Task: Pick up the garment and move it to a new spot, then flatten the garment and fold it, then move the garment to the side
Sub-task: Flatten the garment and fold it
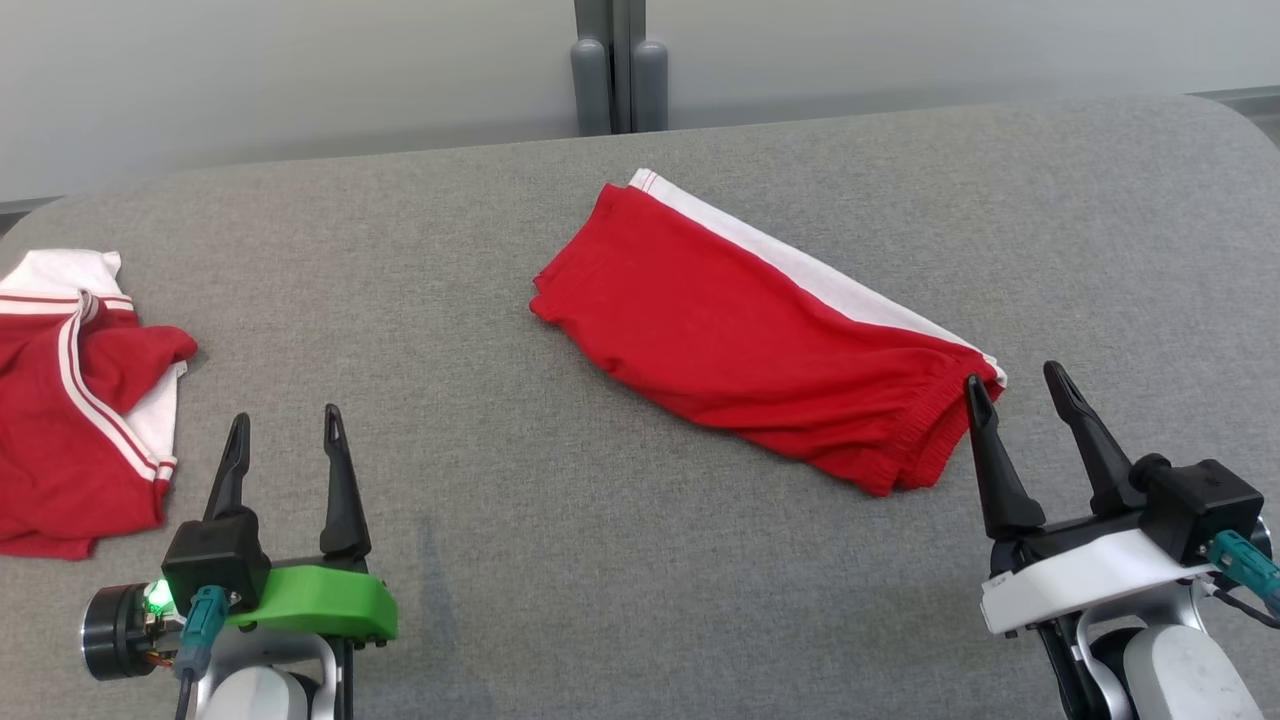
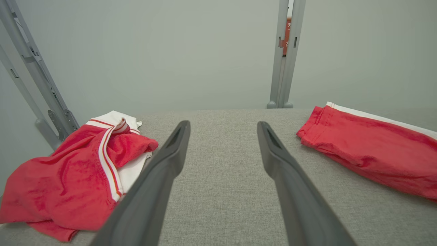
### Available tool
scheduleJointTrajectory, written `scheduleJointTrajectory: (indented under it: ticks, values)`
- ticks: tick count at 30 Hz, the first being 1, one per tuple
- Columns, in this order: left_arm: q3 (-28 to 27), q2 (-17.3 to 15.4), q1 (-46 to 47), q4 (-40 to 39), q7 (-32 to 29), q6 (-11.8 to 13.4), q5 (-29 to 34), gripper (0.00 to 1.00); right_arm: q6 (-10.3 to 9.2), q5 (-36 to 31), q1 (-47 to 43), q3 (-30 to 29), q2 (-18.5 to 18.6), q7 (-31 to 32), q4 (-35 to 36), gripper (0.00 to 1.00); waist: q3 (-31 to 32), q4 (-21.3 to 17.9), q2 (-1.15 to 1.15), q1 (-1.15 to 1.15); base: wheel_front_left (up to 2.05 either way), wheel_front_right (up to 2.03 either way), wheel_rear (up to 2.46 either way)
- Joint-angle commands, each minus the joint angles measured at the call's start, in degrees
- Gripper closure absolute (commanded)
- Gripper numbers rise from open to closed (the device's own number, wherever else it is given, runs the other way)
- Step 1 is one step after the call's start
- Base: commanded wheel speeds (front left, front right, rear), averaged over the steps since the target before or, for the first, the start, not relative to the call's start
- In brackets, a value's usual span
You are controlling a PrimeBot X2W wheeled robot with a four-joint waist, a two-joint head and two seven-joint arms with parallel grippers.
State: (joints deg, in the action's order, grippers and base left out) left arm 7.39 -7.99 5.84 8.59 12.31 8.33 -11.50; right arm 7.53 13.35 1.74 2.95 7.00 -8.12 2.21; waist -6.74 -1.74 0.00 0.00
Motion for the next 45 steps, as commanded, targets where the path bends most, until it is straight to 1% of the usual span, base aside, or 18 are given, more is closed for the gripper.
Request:
scheduleJointTrajectory:
  ticks: [1, 13, 15, 19, 24, 29, 33, 35, 38, 43, 45]
  values:
    - [0.0, -0.5, -1.1, -0.4, -0.2, 0.2, -0.4, 0.0, -0.08, 0.2, -0.5, -0.2, 0.0, 0.1, 0.4, 0.0, 0.1, 0.1, 0.0, 0.0, 0.0, 0.0, 0.0]
    - [0.6, -1.2, -0.5, -1.5, -0.9, 0.3, -0.6, 0.0, -0.08, 0.0, -0.7, -0.6, -0.4, 0.4, 1.2, 0.0, -0.6, 0.0, 0.0, 0.0, 0.0, 0.0, 0.0]
    - [1.0, -1.3, 0.2, -1.8, -1.0, 0.0, -0.5, 0.0, -0.08, -0.1, -0.6, -0.6, -0.5, 0.4, 1.4, 0.0, -1.0, 0.0, 0.0, 0.0, 0.0, 0.0, 0.0]
    - [2.9, -1.7, 4.5, -2.1, -2.3, -2.0, 0.1, 0.0, -0.08, -0.2, 0.1, -0.8, -0.5, 0.4, 2.0, 0.0, -2.9, 0.0, 0.0, 0.0, 0.0, 0.0, 0.0]
    - [7.1, -1.3, 15.0, 0.7, -6.7, -6.6, 0.8, 0.0, -0.08, -0.3, 1.9, -0.3, -0.5, 0.4, 3.1, 0.0, -6.8, -0.9, 0.0, 0.0, 0.0, 0.0, 0.0]
    - [10.2, 0.5, 26.3, 9.6, -11.6, -11.1, -0.4, 0.0, -0.08, 0.2, 4.3, 0.7, -0.7, -0.3, 2.8, 0.0, -11.0, -3.3, 0.0, 0.0, 0.0, 0.0, 0.0]
    - [12.8, 1.1, 34.9, 20.4, -16.0, -13.9, -1.0, 0.0, -0.08, 0.6, 6.3, 1.9, -1.0, -1.4, 1.6, 0.0, -14.1, -6.1, 0.0, 0.0, 0.0, 0.0, 0.0]
    - [13.5, 1.3, 37.3, 26.4, -18.3, -14.6, -2.0, 0.0, -0.08, 0.8, 7.0, 2.3, -1.2, -2.1, 0.7, 0.0, -14.9, -7.3, 0.0, 0.0, 0.0, 0.0, 0.0]
    - [13.8, 0.8, 41.0, 33.3, -19.4, -15.2, -3.4, 0.0, -0.08, 1.2, 7.9, 3.1, -1.6, -3.0, -0.5, 0.0, -15.7, -9.1, 0.0, 0.0, 0.0, 0.0, 0.0]
    - [14.6, 0.1, 45.1, 43.0, -20.3, -15.4, -3.6, 0.0, -0.08, 1.7, 8.3, 3.2, -1.9, -4.2, -2.1, 0.0, -16.6, -10.9, 0.0, 0.0, 0.0, 0.0, 0.0]
    - [14.4, 0.2, 46.4, 45.8, -20.3, -14.9, -3.7, 0.0, -0.08, 1.8, 8.4, 3.2, -1.9, -4.4, -2.5, 0.0, -16.7, -11.2, 0.0, 0.0, 0.0, 0.0, 0.0]
